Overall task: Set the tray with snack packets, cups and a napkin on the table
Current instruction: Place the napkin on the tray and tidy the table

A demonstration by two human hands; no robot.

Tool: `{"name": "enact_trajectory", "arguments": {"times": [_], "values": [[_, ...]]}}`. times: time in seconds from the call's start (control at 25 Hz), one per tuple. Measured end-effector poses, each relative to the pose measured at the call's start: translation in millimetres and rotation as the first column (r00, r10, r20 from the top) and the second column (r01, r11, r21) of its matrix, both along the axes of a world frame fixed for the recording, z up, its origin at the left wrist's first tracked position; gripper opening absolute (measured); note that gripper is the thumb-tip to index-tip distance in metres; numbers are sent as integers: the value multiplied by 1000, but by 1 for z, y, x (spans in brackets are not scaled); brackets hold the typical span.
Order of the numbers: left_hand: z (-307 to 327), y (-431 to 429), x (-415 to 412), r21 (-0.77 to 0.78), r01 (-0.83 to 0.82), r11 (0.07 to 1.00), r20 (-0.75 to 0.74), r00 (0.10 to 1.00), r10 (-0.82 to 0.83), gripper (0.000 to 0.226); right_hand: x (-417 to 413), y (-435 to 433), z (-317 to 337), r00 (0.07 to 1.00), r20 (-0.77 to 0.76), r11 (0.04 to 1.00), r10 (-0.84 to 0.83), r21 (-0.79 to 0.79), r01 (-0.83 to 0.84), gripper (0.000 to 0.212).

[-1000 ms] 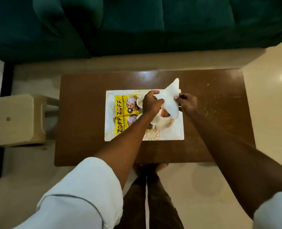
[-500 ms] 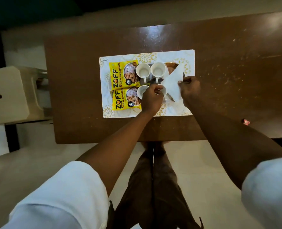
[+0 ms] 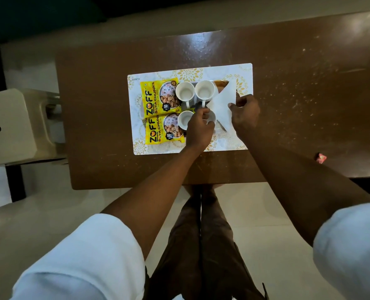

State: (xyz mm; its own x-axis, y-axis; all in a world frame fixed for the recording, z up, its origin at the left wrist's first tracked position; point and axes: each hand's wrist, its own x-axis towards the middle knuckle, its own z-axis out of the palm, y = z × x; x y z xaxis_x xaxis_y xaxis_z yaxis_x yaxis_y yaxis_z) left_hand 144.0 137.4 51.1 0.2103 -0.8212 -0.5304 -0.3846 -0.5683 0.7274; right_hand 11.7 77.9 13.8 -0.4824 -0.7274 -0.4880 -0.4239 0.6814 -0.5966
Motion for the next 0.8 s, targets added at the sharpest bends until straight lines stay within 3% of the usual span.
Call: {"name": "enact_trajectory", "arguments": {"times": [0.2,0.44,0.6,0.8], "values": [[7,-3,-7,-42,-3,999,16,1000,4,35,-7,11,11,999,8,998,38,-46,-38,26],[36,-12,-65,-52,115,992,41,993,-113,34,-49,22,54,998,40,987,58,-153,-52,32],[52,-19,-144,-94,198,976,-2,980,-199,34,-135,37,71,995,3,979,-95,-178,94,30],[42,4,-270,39,268,963,-145,955,-260,30,-257,95,59,952,-22,950,-305,-73,303,29]]}}
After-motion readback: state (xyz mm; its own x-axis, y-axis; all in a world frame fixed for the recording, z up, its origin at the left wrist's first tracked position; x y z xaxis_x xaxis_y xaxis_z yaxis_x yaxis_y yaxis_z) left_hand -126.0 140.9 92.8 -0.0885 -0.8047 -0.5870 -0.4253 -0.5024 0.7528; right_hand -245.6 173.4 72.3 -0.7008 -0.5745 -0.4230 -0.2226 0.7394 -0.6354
